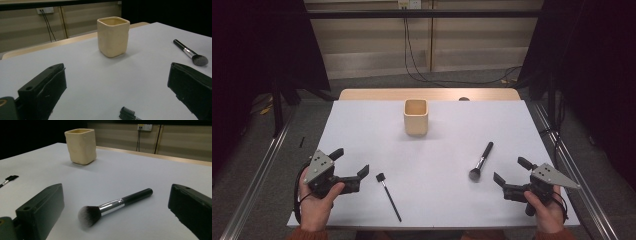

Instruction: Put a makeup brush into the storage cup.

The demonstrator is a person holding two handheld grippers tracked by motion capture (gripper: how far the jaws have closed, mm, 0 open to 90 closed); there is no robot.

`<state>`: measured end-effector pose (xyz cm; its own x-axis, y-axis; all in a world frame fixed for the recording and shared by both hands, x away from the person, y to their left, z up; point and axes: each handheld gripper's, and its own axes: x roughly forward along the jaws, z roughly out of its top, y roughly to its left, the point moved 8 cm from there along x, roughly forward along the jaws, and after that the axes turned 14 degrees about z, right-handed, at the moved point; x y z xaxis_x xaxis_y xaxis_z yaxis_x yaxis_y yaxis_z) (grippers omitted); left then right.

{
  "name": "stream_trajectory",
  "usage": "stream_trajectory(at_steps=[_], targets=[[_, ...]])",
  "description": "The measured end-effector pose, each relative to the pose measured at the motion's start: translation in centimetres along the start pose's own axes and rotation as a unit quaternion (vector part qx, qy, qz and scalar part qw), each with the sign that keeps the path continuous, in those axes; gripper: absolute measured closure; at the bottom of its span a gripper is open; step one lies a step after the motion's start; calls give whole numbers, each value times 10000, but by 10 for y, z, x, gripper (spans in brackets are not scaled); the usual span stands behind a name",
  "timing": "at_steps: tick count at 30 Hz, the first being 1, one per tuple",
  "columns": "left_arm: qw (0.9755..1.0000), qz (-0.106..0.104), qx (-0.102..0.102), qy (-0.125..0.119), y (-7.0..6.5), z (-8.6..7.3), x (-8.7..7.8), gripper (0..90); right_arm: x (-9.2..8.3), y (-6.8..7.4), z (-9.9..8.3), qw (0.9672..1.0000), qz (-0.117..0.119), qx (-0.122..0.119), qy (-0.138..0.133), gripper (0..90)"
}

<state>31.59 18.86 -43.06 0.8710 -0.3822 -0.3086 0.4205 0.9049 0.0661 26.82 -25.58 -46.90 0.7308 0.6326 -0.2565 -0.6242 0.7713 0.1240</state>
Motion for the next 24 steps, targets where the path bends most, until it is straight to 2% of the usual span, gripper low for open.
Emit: stream_trajectory(at_steps=[6,13,18,24], targets=[[9999,83,37,-50,-2,7,12,22,0,0,0,10000,15,-3,5,0],[9999,-23,120,-13,-13,13,24,22,0,1,0,10000,29,-9,15,0],[9995,-188,157,201,-21,16,34,19,0,0,0,10000,24,-5,19,0],[9982,-251,208,494,-24,15,39,21,0,1,-1,10000,33,2,24,0]])
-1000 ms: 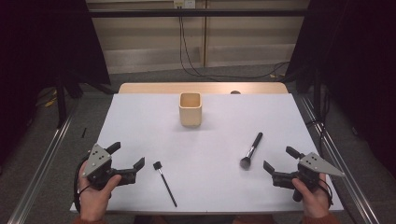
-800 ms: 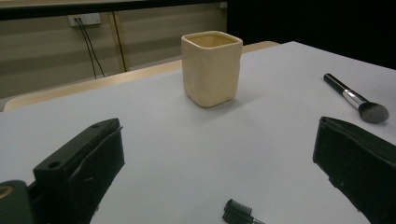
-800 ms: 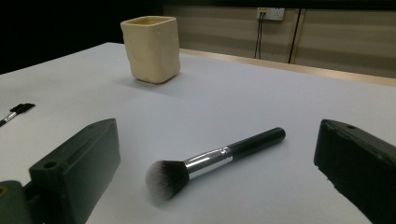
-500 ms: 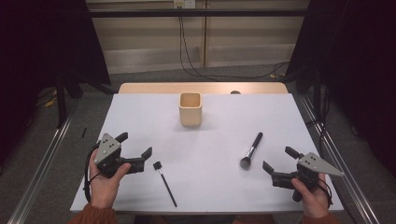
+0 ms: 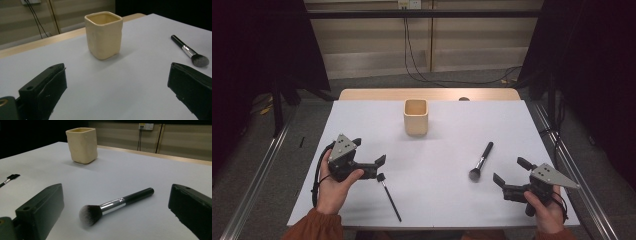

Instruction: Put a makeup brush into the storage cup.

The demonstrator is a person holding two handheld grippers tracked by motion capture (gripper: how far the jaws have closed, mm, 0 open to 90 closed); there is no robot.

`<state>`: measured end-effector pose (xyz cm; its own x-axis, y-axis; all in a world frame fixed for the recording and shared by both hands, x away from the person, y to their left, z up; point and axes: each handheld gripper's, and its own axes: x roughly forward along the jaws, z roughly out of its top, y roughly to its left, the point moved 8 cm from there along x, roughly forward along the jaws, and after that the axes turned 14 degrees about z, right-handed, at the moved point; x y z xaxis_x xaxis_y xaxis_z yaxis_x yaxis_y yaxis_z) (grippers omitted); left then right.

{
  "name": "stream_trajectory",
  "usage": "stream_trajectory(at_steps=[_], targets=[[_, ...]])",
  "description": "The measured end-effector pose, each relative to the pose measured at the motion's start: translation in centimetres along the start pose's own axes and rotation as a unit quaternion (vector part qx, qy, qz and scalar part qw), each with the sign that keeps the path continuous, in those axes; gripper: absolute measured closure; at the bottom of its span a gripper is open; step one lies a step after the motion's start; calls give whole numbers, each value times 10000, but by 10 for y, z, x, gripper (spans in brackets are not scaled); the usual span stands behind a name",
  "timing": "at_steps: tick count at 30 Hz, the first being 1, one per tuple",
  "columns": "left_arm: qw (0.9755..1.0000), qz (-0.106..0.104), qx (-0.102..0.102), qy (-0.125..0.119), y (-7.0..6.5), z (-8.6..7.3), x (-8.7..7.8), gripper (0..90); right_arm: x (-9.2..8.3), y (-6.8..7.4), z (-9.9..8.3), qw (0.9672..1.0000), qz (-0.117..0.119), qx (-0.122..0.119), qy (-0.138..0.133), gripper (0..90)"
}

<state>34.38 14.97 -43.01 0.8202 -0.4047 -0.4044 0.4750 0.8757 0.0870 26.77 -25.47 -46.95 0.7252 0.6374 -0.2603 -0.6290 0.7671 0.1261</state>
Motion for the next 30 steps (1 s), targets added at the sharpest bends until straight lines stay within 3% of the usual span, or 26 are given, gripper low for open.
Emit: stream_trajectory(at_steps=[3,6,8,10,11,12,13,14,15,17,18,19,23,25,26,27,28,30], targets=[[9999,-17,23,164,0,-1,1,22,1,0,0,10000,0,15,1,0],[9995,140,26,273,2,-1,2,27,1,0,-1,10000,-12,13,21,0],[9993,72,6,368,2,-1,2,27,1,0,-1,10000,-11,5,27,0],[9981,18,-73,608,1,-3,1,30,1,0,-1,10000,-6,5,32,0],[9981,18,-73,608,1,-3,1,32,1,0,-1,10000,-6,5,32,0],[9966,15,-119,809,1,-5,2,38,2,0,-1,10000,-2,-7,45,0],[9966,15,-119,809,1,-5,2,44,2,0,-1,10000,-2,-7,45,0],[9942,12,-190,1055,1,-8,2,45,2,0,-1,10000,0,-9,48,0],[9942,12,-190,1055,1,-8,2,45,2,0,-1,10000,0,-9,48,0],[9898,31,-229,1403,1,-12,3,50,2,0,-1,10000,3,-4,51,0],[9898,31,-229,1403,1,-12,3,51,2,0,-1,10000,3,-4,51,0],[9880,10,-255,1525,1,-14,3,51,2,0,-1,10000,2,-4,53,0],[9775,-33,-265,2093,-1,-20,2,61,2,0,-1,10000,8,2,55,0],[9739,-33,-304,2250,-2,-21,1,65,3,0,-2,10000,-1,3,68,0],[9739,-33,-304,2250,-2,-21,1,69,3,0,-2,10000,5,5,67,0],[9717,11,-322,2340,-2,-22,2,69,3,0,-1,10000,7,3,66,0],[9670,30,-344,2524,-3,-23,1,69,3,0,-2,10000,11,1,72,0],[9631,81,-309,2673,-3,-24,2,69,3,0,-2,10000,13,-3,83,0]])
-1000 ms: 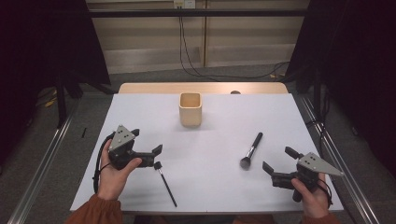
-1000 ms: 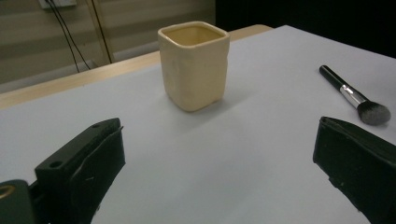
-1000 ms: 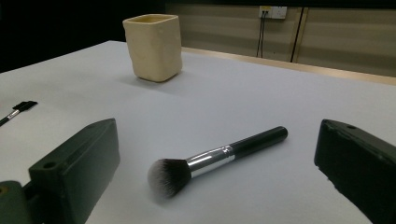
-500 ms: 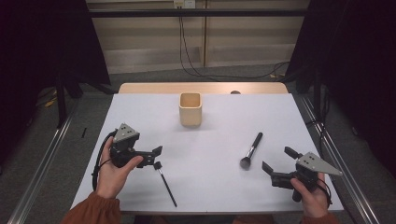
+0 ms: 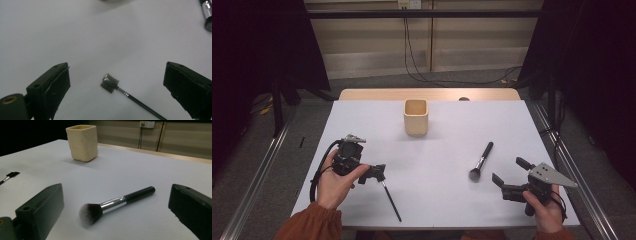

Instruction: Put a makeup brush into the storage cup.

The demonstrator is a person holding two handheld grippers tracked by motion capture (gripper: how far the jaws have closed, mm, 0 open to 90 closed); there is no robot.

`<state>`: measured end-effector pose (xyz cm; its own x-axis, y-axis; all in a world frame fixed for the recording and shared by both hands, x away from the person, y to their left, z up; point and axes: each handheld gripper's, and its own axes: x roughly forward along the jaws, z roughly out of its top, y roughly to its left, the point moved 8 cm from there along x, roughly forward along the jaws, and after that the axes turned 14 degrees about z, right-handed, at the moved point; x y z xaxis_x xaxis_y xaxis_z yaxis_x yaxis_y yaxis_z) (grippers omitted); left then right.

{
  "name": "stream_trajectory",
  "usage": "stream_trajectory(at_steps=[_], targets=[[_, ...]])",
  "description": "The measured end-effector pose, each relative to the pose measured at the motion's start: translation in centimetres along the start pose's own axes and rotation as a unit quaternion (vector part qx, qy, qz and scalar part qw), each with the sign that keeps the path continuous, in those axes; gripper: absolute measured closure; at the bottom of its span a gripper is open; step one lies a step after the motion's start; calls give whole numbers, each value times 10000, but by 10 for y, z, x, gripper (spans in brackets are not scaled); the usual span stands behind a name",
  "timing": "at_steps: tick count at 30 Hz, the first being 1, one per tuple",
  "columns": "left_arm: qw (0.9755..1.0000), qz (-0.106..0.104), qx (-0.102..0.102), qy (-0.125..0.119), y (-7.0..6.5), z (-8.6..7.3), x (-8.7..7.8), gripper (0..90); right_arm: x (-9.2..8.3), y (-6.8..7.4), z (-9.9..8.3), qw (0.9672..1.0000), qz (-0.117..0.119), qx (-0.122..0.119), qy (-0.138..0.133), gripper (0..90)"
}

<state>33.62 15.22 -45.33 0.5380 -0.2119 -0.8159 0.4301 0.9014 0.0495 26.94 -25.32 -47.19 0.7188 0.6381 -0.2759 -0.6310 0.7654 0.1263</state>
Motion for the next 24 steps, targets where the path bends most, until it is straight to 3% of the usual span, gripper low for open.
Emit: stream_trajectory(at_steps=[3,5,9,21,24], targets=[[9999,24,24,164,-1,-2,2,69,0,0,0,10000,3,4,4,0],[9989,207,240,352,-1,-5,5,69,0,0,0,10000,6,-5,9,0],[9975,255,361,545,-2,-8,9,70,0,0,0,10000,-3,-27,7,0],[9948,297,69,974,-7,-11,11,70,1,1,-1,10000,17,-40,45,0],[9937,356,110,1057,-8,-12,12,59,1,1,-1,10000,27,-55,49,0]])
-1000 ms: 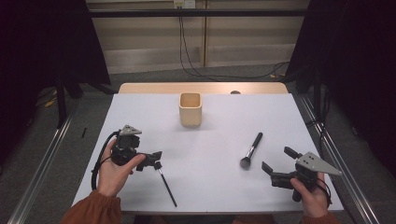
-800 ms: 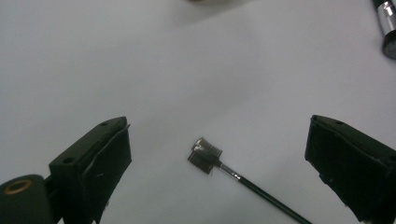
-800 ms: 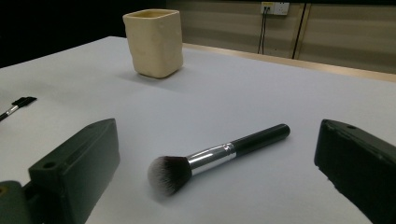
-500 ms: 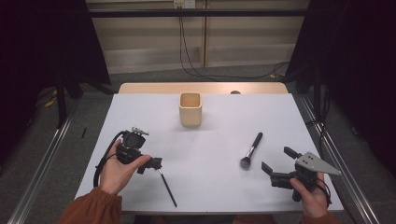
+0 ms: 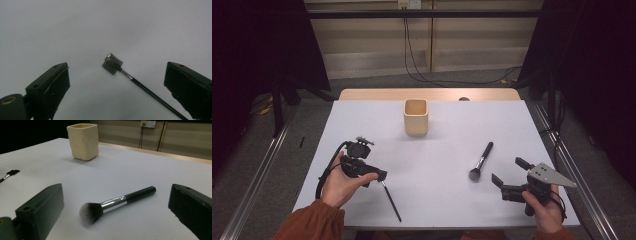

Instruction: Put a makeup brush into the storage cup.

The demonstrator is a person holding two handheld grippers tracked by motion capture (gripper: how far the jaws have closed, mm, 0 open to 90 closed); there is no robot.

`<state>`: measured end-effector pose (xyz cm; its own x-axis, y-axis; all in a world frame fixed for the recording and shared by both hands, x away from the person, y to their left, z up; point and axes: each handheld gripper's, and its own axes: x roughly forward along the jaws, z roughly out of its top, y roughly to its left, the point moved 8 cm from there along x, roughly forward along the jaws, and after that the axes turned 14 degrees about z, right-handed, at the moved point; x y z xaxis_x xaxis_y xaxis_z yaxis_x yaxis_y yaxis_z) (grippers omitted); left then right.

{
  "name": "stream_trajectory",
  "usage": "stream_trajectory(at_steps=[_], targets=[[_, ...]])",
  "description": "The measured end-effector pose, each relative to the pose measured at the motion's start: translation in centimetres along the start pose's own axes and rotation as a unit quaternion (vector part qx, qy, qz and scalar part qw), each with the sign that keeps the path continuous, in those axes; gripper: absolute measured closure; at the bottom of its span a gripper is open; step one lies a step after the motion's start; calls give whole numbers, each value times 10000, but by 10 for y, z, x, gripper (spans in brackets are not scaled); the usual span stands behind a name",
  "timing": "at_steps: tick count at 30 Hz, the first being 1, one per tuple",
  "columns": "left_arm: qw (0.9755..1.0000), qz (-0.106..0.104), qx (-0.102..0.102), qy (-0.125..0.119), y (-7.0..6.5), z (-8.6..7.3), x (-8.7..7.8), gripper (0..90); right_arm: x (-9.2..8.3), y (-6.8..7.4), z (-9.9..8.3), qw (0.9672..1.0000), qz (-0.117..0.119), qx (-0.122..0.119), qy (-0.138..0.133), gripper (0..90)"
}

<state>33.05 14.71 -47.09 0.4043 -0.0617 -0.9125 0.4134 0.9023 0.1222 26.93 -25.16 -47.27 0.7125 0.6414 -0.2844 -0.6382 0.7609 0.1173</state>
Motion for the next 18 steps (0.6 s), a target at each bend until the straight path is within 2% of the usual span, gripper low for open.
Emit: stream_trajectory(at_steps=[3,6,8,12,18], targets=[[9996,-16,-78,279,-4,-2,3,66,0,0,0,10000,5,3,2,0],[9995,2,-89,314,-5,-1,3,70,0,1,0,10000,9,1,1,0],[9988,11,-89,471,-9,-4,6,71,0,0,0,10000,13,5,-1,0],[9971,-39,42,764,-18,-12,16,91,1,0,0,10000,18,0,5,0],[9956,-21,47,933,-28,-15,25,111,1,1,0,10000,34,-21,10,0]])
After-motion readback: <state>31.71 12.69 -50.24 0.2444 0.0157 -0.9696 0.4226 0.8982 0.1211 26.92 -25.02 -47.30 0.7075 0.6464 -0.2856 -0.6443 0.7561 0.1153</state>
